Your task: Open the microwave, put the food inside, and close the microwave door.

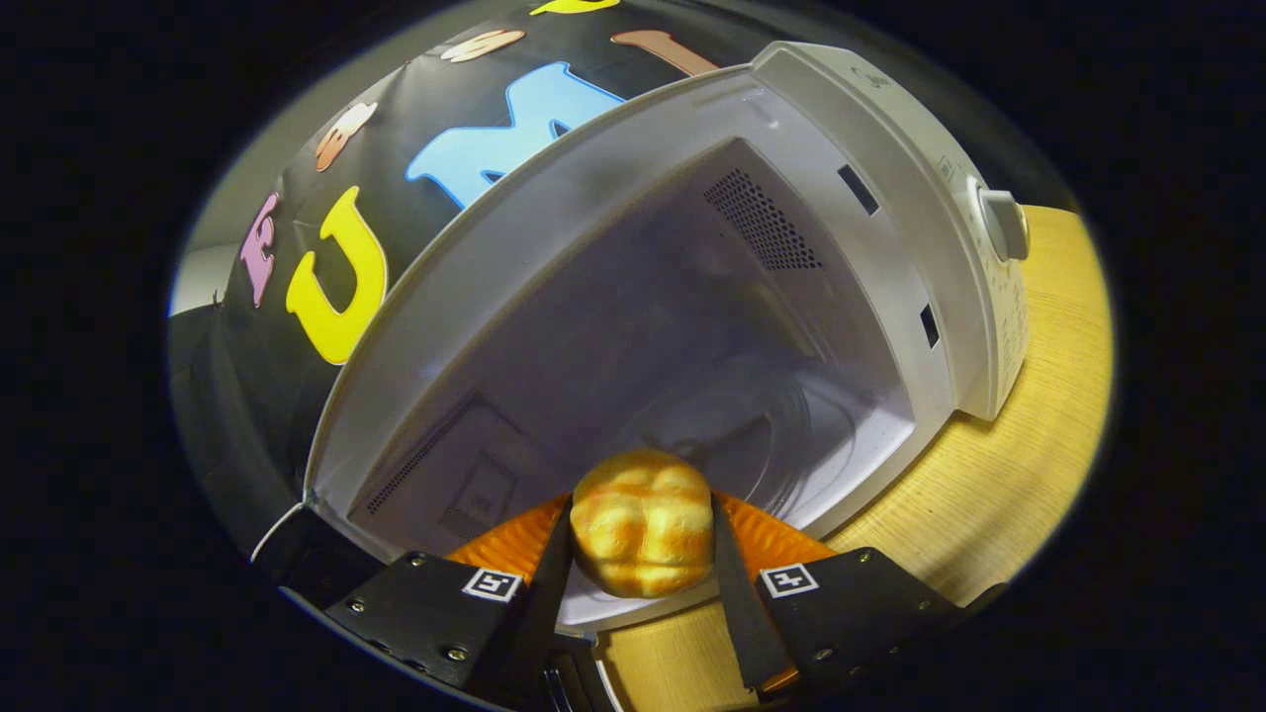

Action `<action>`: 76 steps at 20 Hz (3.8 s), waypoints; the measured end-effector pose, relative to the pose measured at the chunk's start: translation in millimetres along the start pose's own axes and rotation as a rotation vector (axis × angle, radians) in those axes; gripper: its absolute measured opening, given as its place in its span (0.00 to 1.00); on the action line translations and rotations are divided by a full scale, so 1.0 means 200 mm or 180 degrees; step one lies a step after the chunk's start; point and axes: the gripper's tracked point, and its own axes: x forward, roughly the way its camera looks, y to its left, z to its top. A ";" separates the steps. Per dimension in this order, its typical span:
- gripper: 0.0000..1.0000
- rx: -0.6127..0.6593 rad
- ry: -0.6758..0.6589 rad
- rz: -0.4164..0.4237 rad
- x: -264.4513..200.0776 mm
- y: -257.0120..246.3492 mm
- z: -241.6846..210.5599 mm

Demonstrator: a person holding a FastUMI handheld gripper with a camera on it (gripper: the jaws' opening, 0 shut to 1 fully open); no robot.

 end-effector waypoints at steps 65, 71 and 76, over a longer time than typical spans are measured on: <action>0.08 -0.2756 0.1216 0.1884 -1.85 0.80 -0.92; 0.02 -0.2728 0.1236 0.1602 -1.78 0.67 -0.84; 0.02 -0.2715 0.1209 0.1408 -1.73 0.55 -0.74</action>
